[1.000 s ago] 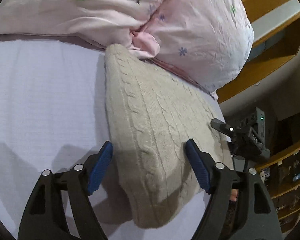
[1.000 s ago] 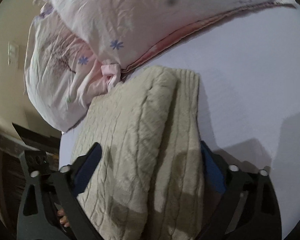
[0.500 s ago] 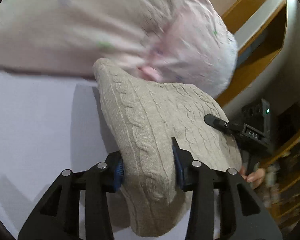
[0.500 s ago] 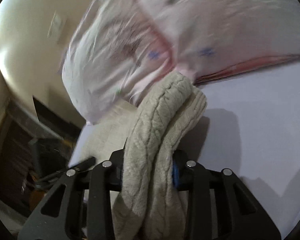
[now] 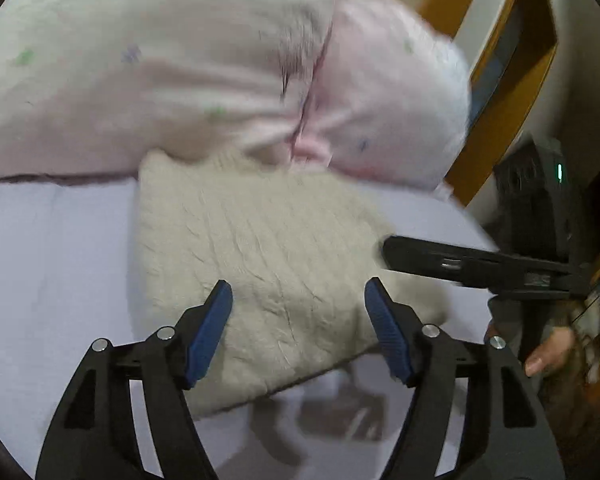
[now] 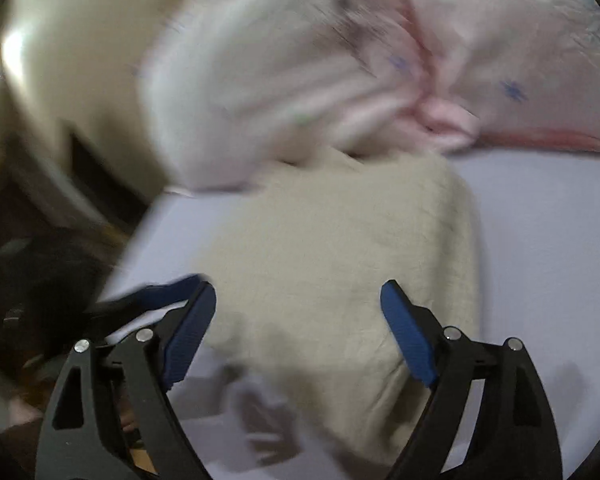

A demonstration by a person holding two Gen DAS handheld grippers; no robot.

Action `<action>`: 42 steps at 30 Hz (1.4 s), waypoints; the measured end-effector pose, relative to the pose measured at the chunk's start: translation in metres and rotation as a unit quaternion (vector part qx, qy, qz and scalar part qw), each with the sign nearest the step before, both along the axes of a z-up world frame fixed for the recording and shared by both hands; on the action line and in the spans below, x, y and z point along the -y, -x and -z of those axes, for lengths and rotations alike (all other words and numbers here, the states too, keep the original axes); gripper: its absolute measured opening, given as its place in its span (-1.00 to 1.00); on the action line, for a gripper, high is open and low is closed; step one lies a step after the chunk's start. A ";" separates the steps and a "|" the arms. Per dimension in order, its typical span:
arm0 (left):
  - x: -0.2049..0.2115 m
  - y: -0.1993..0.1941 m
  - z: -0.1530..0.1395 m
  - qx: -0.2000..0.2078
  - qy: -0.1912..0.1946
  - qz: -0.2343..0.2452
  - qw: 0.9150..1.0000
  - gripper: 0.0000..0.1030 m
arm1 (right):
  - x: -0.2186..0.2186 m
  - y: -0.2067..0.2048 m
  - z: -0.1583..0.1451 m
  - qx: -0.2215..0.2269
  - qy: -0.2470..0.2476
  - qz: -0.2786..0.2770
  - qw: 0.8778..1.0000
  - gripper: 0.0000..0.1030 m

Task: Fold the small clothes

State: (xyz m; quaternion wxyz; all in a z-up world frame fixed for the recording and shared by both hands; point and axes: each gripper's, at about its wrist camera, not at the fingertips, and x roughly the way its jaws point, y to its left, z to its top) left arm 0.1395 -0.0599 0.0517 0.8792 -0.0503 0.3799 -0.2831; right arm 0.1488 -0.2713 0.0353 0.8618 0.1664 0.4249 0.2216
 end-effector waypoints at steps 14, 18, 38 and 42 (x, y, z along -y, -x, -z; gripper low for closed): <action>-0.031 0.073 0.020 -0.006 -0.139 -0.121 0.983 0.94 | 0.007 0.107 0.001 0.057 0.162 0.114 0.978 0.96; -0.028 0.063 0.036 -0.037 -0.157 -0.126 0.979 0.95 | -0.011 0.101 0.028 0.013 0.185 0.098 0.978 0.96; -0.023 0.065 0.047 -0.042 -0.190 -0.135 0.972 0.97 | -0.043 0.094 0.045 0.000 0.243 0.096 0.965 0.96; -0.024 0.064 0.047 -0.043 -0.190 -0.133 0.972 0.97 | -0.043 0.093 0.045 -0.001 0.244 0.095 0.965 0.96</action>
